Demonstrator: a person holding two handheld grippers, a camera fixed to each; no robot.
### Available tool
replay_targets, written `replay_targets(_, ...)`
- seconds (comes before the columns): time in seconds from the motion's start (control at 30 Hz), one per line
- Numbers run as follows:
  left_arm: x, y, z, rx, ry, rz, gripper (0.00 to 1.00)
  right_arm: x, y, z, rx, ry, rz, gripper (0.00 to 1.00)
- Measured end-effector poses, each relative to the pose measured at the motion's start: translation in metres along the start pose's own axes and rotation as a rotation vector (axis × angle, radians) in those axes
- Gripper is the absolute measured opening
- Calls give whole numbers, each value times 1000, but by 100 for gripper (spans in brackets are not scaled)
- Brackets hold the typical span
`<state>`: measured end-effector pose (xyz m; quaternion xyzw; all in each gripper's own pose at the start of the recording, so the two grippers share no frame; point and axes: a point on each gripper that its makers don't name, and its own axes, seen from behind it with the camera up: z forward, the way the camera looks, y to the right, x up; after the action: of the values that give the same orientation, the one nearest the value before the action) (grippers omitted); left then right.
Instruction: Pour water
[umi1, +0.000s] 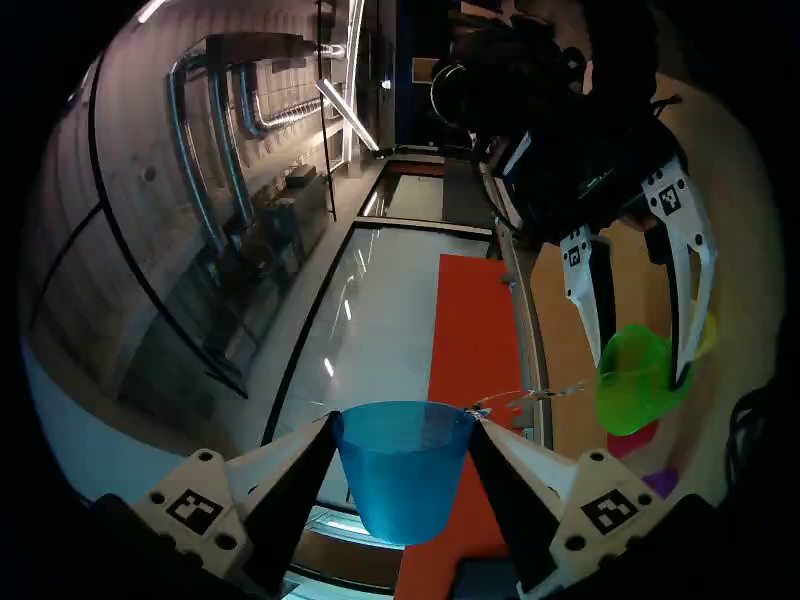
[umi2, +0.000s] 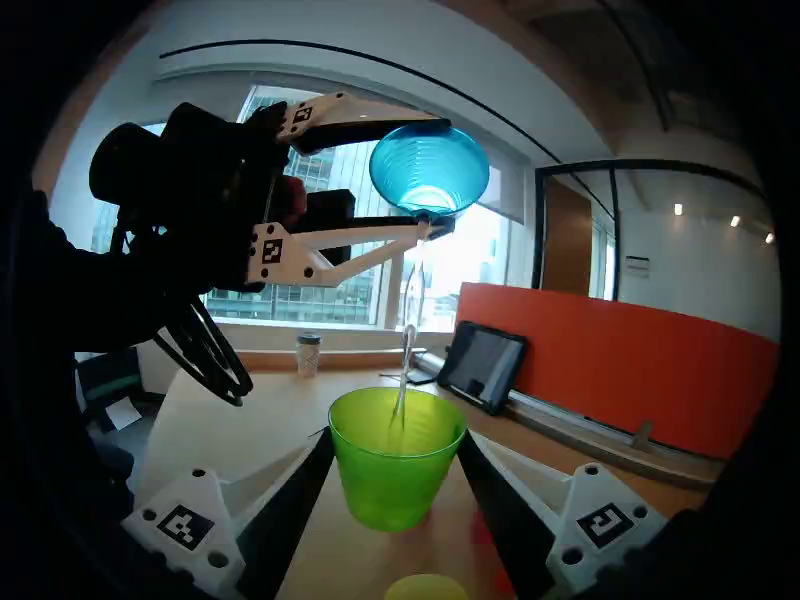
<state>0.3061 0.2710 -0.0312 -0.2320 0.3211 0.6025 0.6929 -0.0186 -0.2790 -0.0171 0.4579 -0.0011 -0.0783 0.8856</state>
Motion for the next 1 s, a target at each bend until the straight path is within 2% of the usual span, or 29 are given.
replay_targets(0.47, 7, -5, 1, 9, 4, 107, 89, 4, 1, 0, -3, 7, -4, 91)
replay_targets(1.0, 17, -2, -3, 9, 20, 225, 89, 10, 1, 3, -6, 18, -6, 91)
